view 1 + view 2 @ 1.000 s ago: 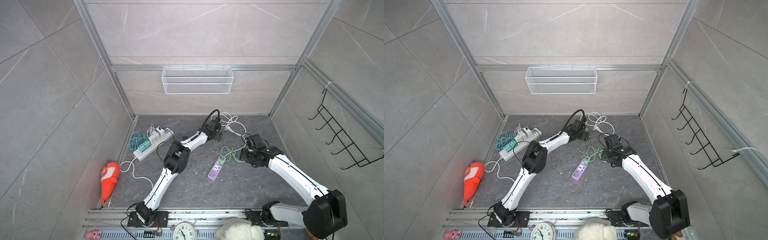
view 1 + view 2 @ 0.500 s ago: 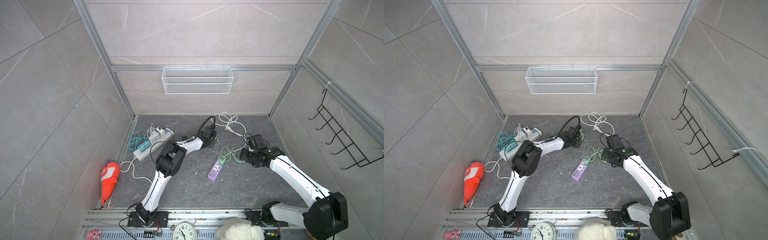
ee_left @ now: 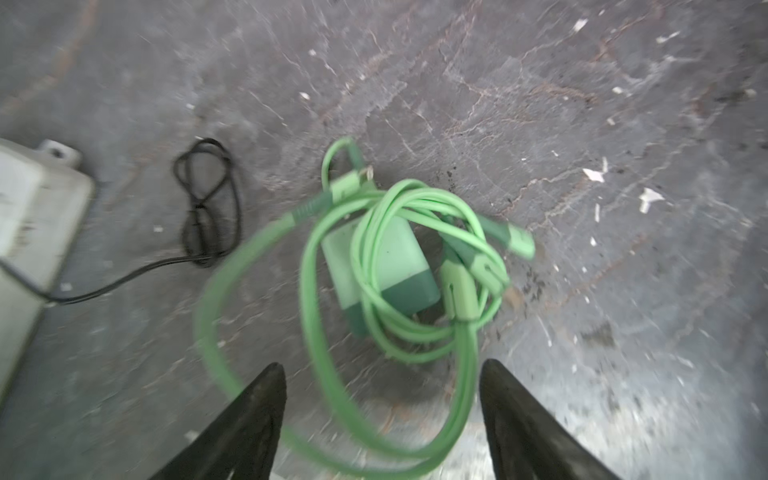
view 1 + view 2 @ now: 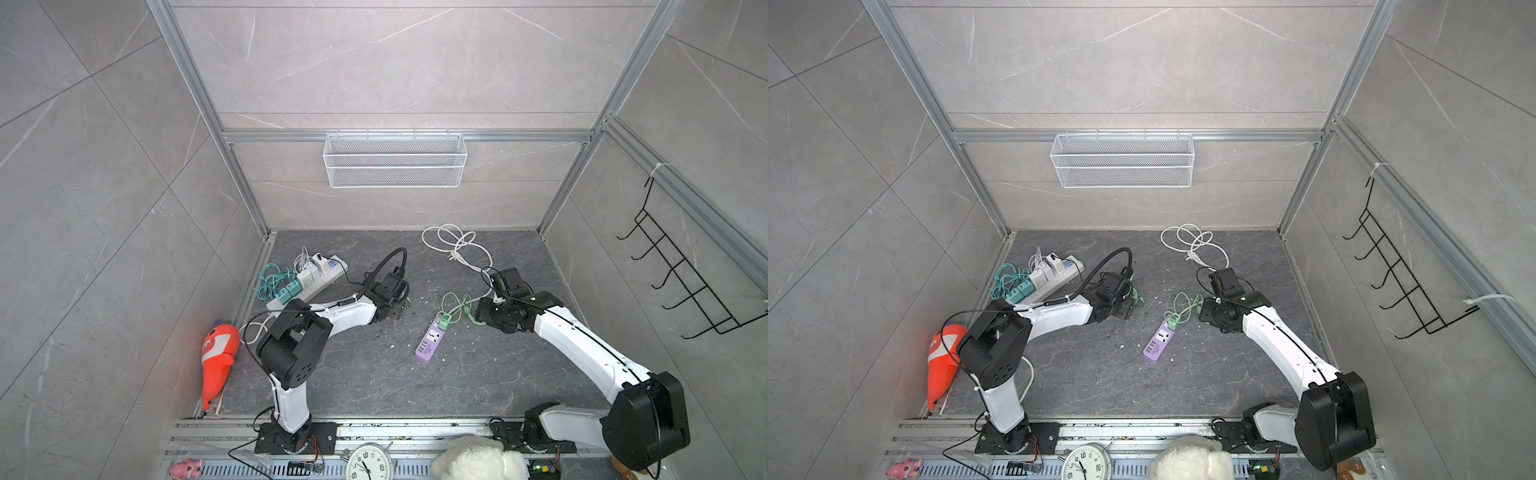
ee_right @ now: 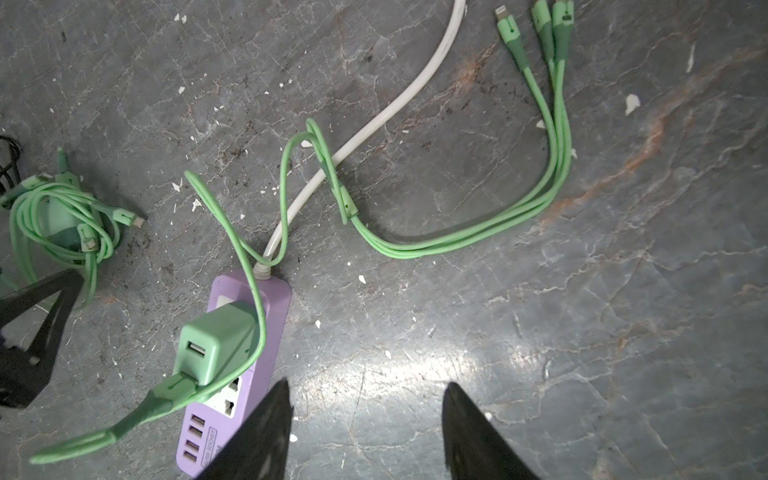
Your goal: Insert the plug
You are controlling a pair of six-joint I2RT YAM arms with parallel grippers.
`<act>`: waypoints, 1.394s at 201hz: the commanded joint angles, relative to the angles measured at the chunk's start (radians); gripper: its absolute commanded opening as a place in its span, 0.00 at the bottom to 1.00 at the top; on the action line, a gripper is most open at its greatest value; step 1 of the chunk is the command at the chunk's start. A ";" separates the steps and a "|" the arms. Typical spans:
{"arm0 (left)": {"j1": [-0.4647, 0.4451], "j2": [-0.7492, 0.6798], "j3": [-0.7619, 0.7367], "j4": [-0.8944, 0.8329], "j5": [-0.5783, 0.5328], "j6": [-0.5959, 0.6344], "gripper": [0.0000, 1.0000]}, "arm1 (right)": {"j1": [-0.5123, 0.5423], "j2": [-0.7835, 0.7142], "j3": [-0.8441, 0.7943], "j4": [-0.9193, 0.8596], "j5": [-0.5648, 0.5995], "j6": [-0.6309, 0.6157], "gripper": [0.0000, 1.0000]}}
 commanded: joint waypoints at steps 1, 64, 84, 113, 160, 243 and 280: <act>0.004 -0.114 -0.016 0.000 -0.013 0.025 0.82 | -0.004 0.010 0.005 0.008 -0.005 -0.004 0.60; 0.022 -0.022 0.103 -0.065 -0.089 0.007 0.82 | -0.003 0.012 -0.005 0.033 -0.017 -0.015 0.60; 0.027 0.031 0.169 -0.142 -0.078 -0.053 0.77 | -0.003 0.004 -0.008 0.025 0.000 -0.022 0.60; 0.031 0.061 0.189 -0.173 -0.130 -0.158 0.67 | -0.003 0.004 -0.012 0.027 0.004 -0.032 0.60; 0.084 -0.004 0.112 -0.139 -0.211 -0.346 0.50 | -0.003 0.010 -0.014 0.028 0.005 -0.046 0.60; 0.086 0.097 0.135 -0.085 -0.041 -0.341 0.48 | -0.004 -0.004 -0.011 0.024 0.012 -0.049 0.60; 0.083 0.113 0.128 -0.065 -0.009 -0.356 0.47 | -0.004 -0.021 -0.014 0.014 0.024 -0.052 0.60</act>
